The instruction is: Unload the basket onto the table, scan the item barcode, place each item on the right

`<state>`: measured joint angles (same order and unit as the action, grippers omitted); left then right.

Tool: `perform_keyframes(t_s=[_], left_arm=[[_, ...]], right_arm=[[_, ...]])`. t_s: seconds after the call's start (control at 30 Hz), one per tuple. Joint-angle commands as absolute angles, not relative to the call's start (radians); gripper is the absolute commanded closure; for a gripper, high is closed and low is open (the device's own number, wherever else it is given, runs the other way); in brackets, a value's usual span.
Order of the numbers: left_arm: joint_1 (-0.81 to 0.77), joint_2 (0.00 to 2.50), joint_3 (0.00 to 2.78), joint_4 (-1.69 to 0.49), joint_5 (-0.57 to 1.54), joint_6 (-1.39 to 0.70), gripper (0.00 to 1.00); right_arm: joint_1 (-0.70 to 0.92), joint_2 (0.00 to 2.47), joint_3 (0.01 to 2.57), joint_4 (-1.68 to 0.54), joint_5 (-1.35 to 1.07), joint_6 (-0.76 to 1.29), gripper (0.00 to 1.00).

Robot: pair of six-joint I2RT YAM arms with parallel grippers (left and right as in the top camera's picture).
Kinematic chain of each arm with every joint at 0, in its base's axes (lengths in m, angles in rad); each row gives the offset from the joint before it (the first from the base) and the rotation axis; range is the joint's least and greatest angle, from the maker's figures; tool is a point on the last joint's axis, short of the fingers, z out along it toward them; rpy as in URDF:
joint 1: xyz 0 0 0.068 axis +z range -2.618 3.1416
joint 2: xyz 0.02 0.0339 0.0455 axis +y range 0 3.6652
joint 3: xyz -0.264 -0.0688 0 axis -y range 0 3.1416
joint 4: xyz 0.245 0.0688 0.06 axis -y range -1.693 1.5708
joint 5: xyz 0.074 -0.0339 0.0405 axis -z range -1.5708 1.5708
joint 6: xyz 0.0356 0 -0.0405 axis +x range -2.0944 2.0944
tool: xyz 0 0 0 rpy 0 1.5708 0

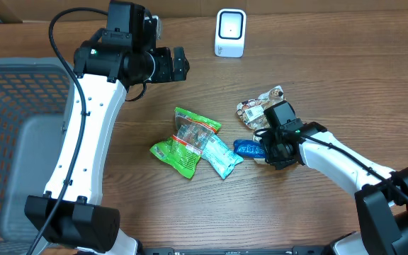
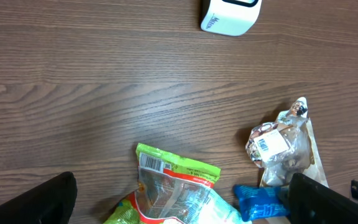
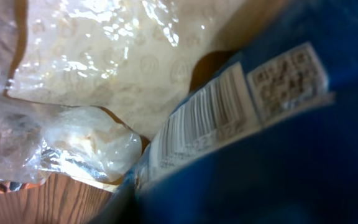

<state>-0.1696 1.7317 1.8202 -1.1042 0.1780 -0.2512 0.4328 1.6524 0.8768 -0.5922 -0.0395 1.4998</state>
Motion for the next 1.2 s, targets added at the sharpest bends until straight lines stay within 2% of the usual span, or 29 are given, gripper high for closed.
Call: perform_keyframes(t_s=[0.0, 0.03, 0.13, 0.23, 0.33, 0.53, 0.6, 0.73, 0.97, 1.17], left_arm=[[-0.169, 1.727, 1.836, -1.103, 0.168, -0.224, 0.0], [-0.169, 1.727, 1.836, -1.103, 0.168, -0.224, 0.0], [-0.169, 1.727, 1.836, -1.103, 0.168, -0.224, 0.0], [-0.169, 1.727, 1.836, -1.103, 0.168, -0.224, 0.01], [-0.169, 1.727, 1.836, -1.103, 0.168, -0.224, 0.0], [-0.169, 1.727, 1.836, -1.103, 0.168, -0.224, 0.0], [-0.169, 1.727, 1.836, -1.103, 0.168, -0.224, 0.0], [-0.169, 1.727, 1.836, -1.103, 0.168, -0.224, 0.0], [-0.169, 1.727, 1.836, -1.103, 0.168, -0.224, 0.0], [-0.169, 1.727, 1.836, -1.103, 0.168, -0.224, 0.0]], right_arm=[[0.436, 1.667, 0.89, -0.595, -0.092, 1.388, 0.92], [0.436, 1.664, 0.9, -0.595, -0.102, 1.337, 0.96], [0.436, 1.652, 0.948, -0.595, -0.127, 1.133, 0.96], [0.436, 1.639, 1.013, -0.597, -0.178, 0.875, 0.91], [0.436, 1.633, 1.09, -0.599, -0.312, 0.627, 0.9], [0.436, 1.633, 1.238, -0.607, -0.737, 0.064, 0.91], [0.436, 1.633, 1.258, -0.617, -0.821, -0.075, 0.96], [0.436, 1.633, 1.264, -0.639, -0.891, -0.348, 0.96], [0.437, 1.633, 1.264, -0.714, -0.895, -0.635, 0.96], [0.436, 1.625, 1.302, -0.711, -1.028, -0.73, 0.96]])
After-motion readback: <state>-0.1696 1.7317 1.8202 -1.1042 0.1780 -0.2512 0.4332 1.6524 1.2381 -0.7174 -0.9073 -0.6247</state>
